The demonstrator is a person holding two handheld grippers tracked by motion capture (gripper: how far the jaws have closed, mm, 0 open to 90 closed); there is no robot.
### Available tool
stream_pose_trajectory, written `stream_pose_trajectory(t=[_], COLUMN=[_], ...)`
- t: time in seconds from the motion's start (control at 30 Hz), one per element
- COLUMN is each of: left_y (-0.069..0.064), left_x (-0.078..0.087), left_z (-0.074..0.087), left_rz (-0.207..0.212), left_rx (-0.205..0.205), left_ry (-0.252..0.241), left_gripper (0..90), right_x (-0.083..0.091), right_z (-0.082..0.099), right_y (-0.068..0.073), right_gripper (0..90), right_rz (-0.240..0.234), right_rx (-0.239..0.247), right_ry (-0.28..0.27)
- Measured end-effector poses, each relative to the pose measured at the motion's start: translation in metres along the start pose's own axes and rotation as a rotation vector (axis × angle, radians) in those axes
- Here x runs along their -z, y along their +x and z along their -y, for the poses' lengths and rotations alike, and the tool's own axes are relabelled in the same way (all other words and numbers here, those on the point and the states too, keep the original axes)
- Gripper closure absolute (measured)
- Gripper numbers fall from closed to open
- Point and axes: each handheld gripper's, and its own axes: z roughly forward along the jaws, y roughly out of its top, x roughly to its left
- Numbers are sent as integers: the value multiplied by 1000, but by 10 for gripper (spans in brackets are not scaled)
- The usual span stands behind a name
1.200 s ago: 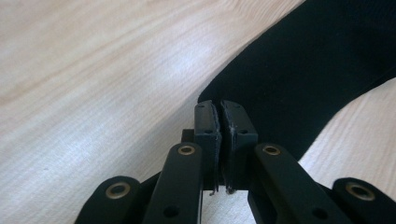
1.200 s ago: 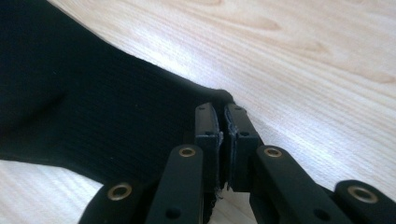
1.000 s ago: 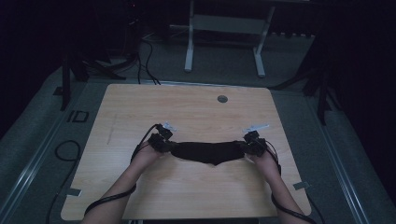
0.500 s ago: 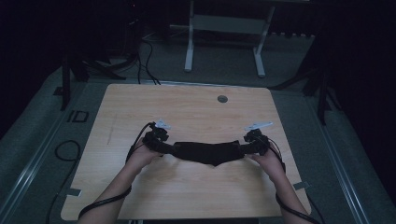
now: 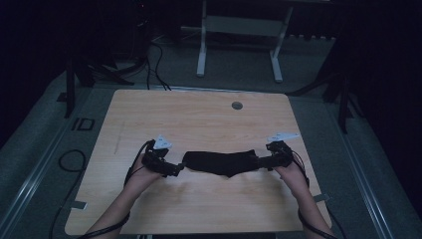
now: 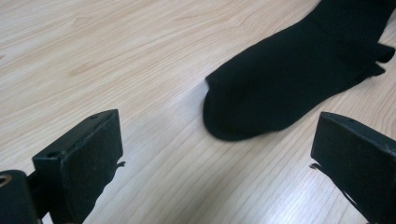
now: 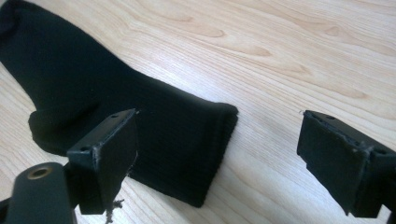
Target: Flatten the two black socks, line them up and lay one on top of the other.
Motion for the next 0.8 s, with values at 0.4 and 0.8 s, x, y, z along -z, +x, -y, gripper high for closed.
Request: stream_pose_trajectory(t=[0.4,0.8], left_y=[2,0], left_x=[11,37], left_z=[34,72], left_rz=[9,-20], left_rx=[59,99], left_ry=[19,-1], left_gripper=[25,25], right_x=[16,32], right_z=[20,55], right_y=[-11,-21], right_gripper=[131,137], right_rz=[-11,40], right_rx=[-18,-12], right_ry=[-33,33])
